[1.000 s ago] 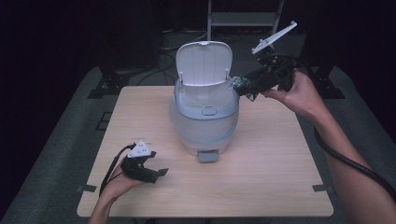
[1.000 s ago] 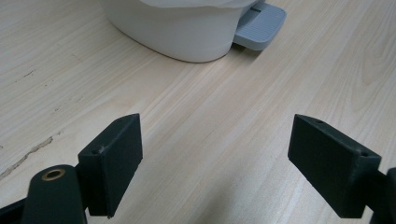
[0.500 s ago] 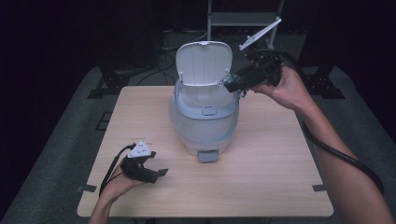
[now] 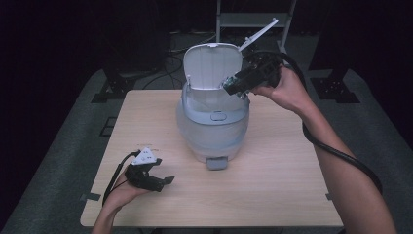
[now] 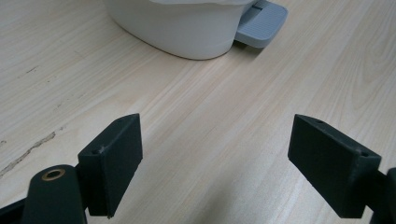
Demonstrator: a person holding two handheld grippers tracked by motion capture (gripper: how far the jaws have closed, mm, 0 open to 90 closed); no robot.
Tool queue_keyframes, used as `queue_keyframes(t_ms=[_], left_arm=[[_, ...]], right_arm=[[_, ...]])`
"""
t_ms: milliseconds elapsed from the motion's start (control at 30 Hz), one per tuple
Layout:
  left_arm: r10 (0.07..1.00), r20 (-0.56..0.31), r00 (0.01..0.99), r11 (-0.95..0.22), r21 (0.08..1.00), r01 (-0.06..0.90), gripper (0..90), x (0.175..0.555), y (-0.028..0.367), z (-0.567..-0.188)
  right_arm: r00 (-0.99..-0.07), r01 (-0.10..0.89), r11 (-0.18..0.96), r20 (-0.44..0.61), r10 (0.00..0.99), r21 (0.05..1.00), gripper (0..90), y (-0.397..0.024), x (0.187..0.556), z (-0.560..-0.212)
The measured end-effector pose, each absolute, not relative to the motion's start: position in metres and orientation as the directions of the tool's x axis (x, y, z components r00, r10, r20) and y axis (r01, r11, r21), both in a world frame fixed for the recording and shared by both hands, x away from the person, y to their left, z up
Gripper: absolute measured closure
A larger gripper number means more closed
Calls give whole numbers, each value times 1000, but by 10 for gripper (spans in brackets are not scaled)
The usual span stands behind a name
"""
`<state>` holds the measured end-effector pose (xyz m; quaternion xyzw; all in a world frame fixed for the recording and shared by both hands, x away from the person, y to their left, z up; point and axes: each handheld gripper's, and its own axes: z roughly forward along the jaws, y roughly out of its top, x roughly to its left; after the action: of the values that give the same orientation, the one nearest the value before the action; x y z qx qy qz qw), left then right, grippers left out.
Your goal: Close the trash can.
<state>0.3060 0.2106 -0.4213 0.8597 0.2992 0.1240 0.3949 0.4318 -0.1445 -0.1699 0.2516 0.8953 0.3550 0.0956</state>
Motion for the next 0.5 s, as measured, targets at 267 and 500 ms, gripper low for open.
queue_keyframes(t_ms=[267,500], left_arm=[[611,-25,792,-508,754,416,169,306,210,-421],[609,-24,793,-512,751,417,169,306,210,-422]], right_arm=[[-863,377,634,7,506,675,325,-134,438,-174],[-867,373,639,8,498,673,325,-128,442,-176]])
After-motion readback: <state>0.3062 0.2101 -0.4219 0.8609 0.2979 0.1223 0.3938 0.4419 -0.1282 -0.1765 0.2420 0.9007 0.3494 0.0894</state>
